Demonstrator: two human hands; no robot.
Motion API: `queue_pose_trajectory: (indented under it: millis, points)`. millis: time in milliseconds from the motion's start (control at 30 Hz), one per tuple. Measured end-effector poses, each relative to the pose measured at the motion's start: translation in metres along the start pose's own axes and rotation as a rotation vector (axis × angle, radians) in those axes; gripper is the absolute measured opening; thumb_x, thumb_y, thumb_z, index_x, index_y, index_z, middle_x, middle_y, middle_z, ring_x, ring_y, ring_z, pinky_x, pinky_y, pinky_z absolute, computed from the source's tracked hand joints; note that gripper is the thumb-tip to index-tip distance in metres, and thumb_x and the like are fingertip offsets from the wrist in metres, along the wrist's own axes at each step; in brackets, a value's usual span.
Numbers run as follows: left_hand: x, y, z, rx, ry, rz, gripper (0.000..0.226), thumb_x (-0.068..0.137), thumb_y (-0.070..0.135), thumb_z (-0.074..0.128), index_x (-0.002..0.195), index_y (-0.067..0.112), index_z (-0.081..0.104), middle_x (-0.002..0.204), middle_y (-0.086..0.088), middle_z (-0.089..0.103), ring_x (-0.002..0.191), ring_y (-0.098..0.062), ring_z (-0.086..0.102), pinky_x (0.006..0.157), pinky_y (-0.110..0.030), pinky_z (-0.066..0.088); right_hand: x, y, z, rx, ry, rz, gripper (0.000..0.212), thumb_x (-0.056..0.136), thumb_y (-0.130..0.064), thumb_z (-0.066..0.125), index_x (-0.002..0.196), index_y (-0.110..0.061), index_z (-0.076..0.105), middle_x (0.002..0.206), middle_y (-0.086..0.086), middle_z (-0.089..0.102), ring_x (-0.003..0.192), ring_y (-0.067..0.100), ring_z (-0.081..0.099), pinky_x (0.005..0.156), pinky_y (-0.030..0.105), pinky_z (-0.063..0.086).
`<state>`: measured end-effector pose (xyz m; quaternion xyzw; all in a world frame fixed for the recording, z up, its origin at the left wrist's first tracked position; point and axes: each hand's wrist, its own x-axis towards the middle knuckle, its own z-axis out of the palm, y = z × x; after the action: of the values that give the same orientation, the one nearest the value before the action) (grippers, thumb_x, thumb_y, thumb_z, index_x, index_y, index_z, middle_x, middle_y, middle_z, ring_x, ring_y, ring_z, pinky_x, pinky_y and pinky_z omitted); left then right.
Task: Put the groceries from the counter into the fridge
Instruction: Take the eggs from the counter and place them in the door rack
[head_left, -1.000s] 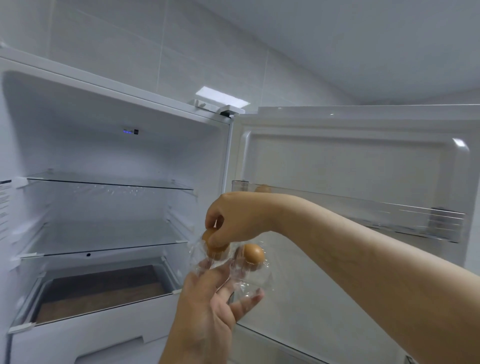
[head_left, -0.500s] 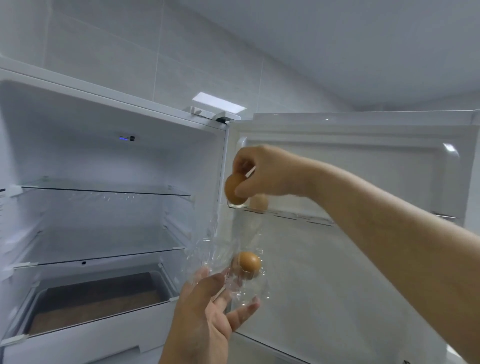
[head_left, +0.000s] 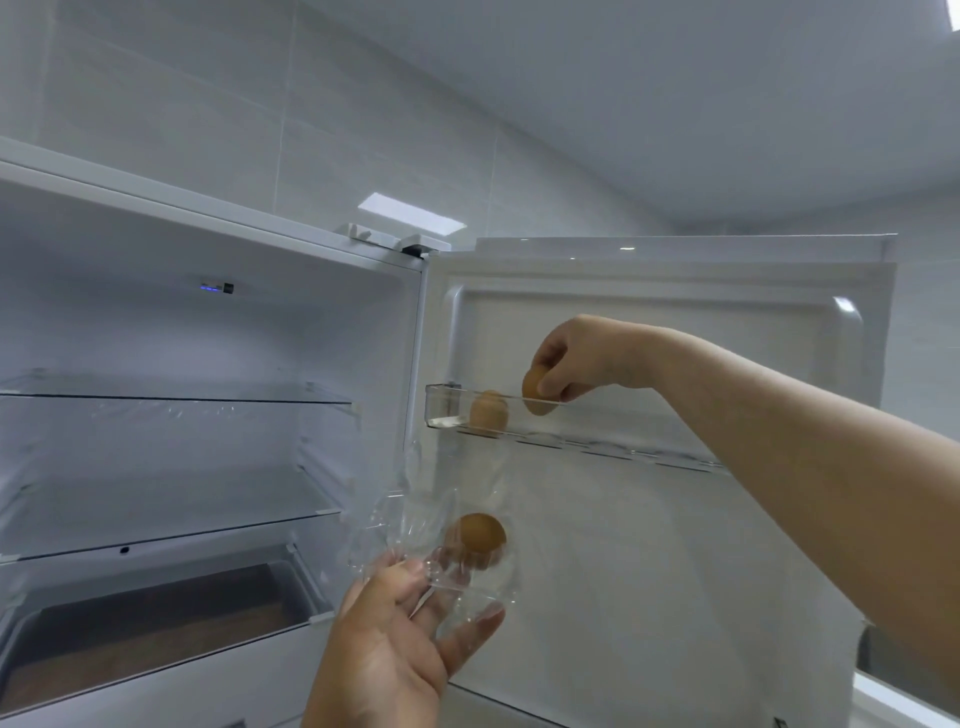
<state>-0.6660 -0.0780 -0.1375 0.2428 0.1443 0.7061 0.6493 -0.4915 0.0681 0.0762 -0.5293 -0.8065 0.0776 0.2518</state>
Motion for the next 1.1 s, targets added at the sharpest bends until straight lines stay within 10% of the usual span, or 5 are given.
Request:
queue_pose_trajectory:
  millis: [200,533,800,967,1100]
  points:
    - [0.002,0.001,-0.002,-0.019,-0.013,-0.008,0.052,0.085,0.009,0.050,0.137,0.004,0.046,0.120,-0.031,0.062,0.109,-0.044,0.060,0.056,-0.060,0.055,0.001,0.010,0.002,-0.032,-0.138,0.031,0.017,0.073,-0.016,0.082,0.089,-0.014,0.078,0.090,0.001,0.077,0.094,0.019,0.073,0.091,0.035,0.058]
    - [0.008,0.000,-0.007,0.014,-0.067,-0.048,0.081,0.056,-0.005,0.064,0.135,0.004,0.049,0.123,-0.030,0.062,0.113,-0.044,0.060,0.054,-0.055,0.058,0.002,0.014,0.011,-0.027,-0.212,0.044,0.044,0.048,-0.030,0.083,0.089,-0.013,0.077,0.094,0.008,0.077,0.092,0.024,0.074,0.090,0.040,0.058]
    - [0.006,-0.001,-0.004,0.002,-0.026,-0.021,0.079,0.056,-0.003,0.065,0.132,0.005,0.048,0.118,-0.031,0.064,0.114,-0.045,0.060,0.057,-0.062,0.056,-0.001,0.011,0.009,-0.026,-0.230,0.100,0.035,0.078,-0.010,0.079,0.110,-0.005,0.065,0.113,0.016,0.069,0.095,0.028,0.072,0.089,0.038,0.059]
    - [0.003,-0.001,-0.002,-0.029,-0.014,-0.022,0.054,0.068,0.012,0.056,0.121,0.006,0.052,0.122,-0.032,0.061,0.117,-0.046,0.058,0.060,-0.061,0.054,-0.047,-0.026,0.012,-0.121,0.418,-0.293,0.013,0.084,-0.022,0.073,0.096,-0.019,0.070,0.079,-0.013,0.063,0.069,0.007,0.057,0.065,0.019,0.047]
    - [0.002,-0.003,-0.003,-0.031,-0.032,-0.003,0.050,0.075,0.013,0.056,0.123,0.000,0.051,0.121,-0.033,0.061,0.103,-0.040,0.064,0.062,-0.058,0.055,-0.097,-0.036,0.067,-0.140,0.128,-0.496,0.006,0.085,-0.026,0.071,0.090,-0.024,0.072,0.082,-0.010,0.069,0.074,0.004,0.063,0.072,0.017,0.051]
